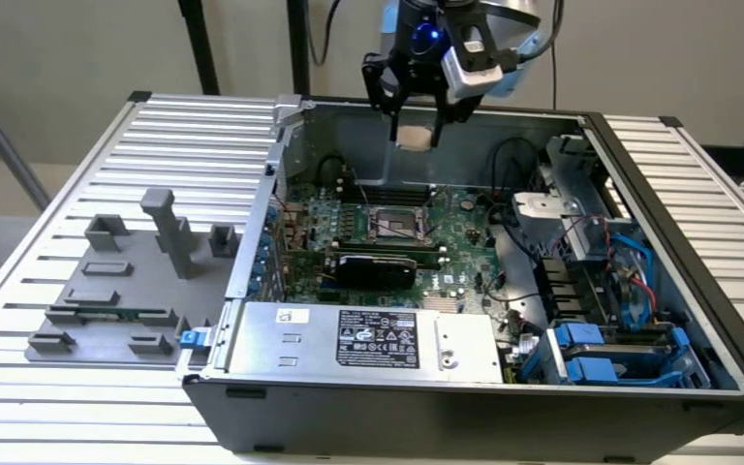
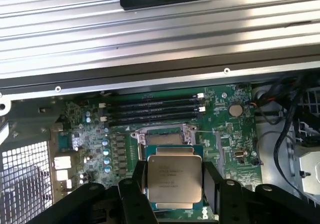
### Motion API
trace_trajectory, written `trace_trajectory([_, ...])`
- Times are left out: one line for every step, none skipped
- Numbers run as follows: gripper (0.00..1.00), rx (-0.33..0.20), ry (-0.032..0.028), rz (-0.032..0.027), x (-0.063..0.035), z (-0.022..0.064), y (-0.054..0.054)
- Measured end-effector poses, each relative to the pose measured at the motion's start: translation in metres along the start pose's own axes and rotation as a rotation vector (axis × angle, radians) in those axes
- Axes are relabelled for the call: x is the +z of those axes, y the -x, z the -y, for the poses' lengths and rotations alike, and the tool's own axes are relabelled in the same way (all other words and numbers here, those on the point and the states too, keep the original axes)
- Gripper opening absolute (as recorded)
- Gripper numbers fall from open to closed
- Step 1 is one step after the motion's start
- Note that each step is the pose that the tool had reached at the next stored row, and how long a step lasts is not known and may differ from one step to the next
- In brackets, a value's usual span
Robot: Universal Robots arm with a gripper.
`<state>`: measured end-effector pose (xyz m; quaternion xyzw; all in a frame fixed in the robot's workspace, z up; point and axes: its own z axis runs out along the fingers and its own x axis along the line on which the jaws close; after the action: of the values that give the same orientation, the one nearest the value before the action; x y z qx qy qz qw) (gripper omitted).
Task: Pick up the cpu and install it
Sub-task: 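Place the cpu into insertion slot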
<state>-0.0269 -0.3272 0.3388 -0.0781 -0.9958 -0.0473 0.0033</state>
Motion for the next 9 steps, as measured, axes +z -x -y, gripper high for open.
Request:
trace_trajectory([0.55, 0.018, 0.0002, 0.0017, 0.0007, 0.0001, 0.0])
trace_trajectory([0.55, 0.036, 0.0005, 0.0034, 0.0015, 0.0001, 0.0])
trace_trajectory([0.55, 0.054, 0.0007, 0.0051, 0.0023, 0.0002, 0.0])
trace_trajectory([0.55, 0.072, 0.001, 0.0067, 0.0031, 0.0003, 0.0])
trace_trajectory([0.55, 0.091, 0.0012, 0.0086, 0.0038, 0.0004, 0.0001])
trace_trajectory([0.55, 0.109, 0.0015, 0.0103, 0.0046, 0.0004, 0.0001])
trace_trajectory([0.55, 0.126, 0.0017, 0.0119, 0.0053, 0.0005, 0.0001])
trace_trajectory([0.55, 0.145, 0.002, 0.0137, 0.0062, 0.0006, 0.0001])
trace_trajectory([0.55, 0.163, 0.0023, 0.0154, 0.0069, 0.0006, 0.0001])
